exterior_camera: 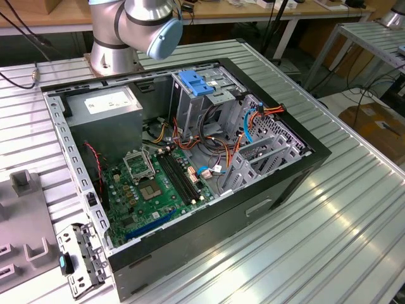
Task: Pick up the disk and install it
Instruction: 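Pick up the disk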
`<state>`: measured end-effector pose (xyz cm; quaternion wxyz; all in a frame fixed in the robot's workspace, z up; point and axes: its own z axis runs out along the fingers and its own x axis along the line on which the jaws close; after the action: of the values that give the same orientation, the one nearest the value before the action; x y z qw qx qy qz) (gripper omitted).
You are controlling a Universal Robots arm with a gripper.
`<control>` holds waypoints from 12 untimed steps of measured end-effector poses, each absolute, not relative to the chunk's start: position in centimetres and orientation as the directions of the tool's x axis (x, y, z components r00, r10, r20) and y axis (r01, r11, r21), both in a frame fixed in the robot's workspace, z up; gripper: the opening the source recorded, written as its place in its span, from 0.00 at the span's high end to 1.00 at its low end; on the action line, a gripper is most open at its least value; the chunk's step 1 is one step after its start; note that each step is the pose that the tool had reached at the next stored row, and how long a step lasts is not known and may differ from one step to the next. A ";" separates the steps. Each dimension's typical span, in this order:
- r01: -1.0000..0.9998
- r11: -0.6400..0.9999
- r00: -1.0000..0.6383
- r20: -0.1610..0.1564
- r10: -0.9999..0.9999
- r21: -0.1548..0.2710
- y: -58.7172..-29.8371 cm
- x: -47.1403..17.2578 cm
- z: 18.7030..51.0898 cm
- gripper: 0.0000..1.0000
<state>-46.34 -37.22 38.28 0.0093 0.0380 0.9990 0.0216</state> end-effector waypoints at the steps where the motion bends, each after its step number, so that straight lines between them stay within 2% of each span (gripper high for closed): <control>1: 0.075 0.996 -0.997 -0.017 0.076 0.044 -37.2 -46.3 38.3 0.89; 12: 0.046 0.998 -0.999 -0.017 0.047 0.044 -37.2 -46.3 38.3 0.89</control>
<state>-46.35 -37.22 38.28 0.0090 0.0231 0.9995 0.0217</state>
